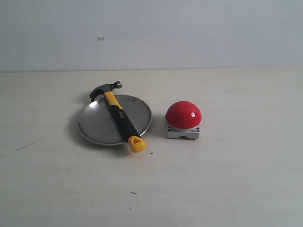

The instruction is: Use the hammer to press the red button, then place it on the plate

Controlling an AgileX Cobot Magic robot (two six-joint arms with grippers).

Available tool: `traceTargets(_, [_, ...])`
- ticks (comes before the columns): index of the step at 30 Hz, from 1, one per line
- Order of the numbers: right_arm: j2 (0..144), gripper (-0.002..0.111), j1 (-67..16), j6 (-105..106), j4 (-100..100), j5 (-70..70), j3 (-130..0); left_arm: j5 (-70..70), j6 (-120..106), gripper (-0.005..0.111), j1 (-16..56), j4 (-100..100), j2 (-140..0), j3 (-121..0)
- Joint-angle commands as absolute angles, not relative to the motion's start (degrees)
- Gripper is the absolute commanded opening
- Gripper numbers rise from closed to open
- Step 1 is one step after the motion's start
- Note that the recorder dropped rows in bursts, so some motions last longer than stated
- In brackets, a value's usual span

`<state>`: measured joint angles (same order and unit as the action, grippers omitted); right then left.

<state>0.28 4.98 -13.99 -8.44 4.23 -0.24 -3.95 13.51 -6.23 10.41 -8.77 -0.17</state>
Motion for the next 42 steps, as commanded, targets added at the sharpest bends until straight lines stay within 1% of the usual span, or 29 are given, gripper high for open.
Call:
traceTargets(1, [0.0, 0.0, 5.3, -13.5, -9.0, 1.4, 0.0, -4.5, 13.8, 0.0, -6.4, 9.8, -8.4, 0.0])
traceTargets(6, [0.0, 0.0, 5.5, -13.4, -7.5, 1.7, 0.0, -4.5, 13.8, 0.0, -6.4, 9.8, -8.4, 0.0])
traceTargets(13, [0.0, 0.0, 9.4, -13.4, -5.8, 5.1, 0.0, -4.5, 13.8, 0.0, -6.4, 9.8, -8.4, 0.0])
traceTargets(19, [0.0, 0.0, 9.5, -21.2, -4.4, 5.3, 0.0, -4.5, 13.8, 0.0, -6.4, 9.8, -8.4, 0.0])
traceTargets(35, [0.0, 0.0, 9.5, -21.0, -4.5, 5.1, 0.0, -4.5, 13.7, 0.0, -6.4, 9.8, -8.4, 0.0])
traceTargets(42, [0.0, 0.0, 9.5, -21.0, -4.5, 8.3, 0.0, -4.5, 13.7, 0.0, -6.4, 9.8, -8.4, 0.0])
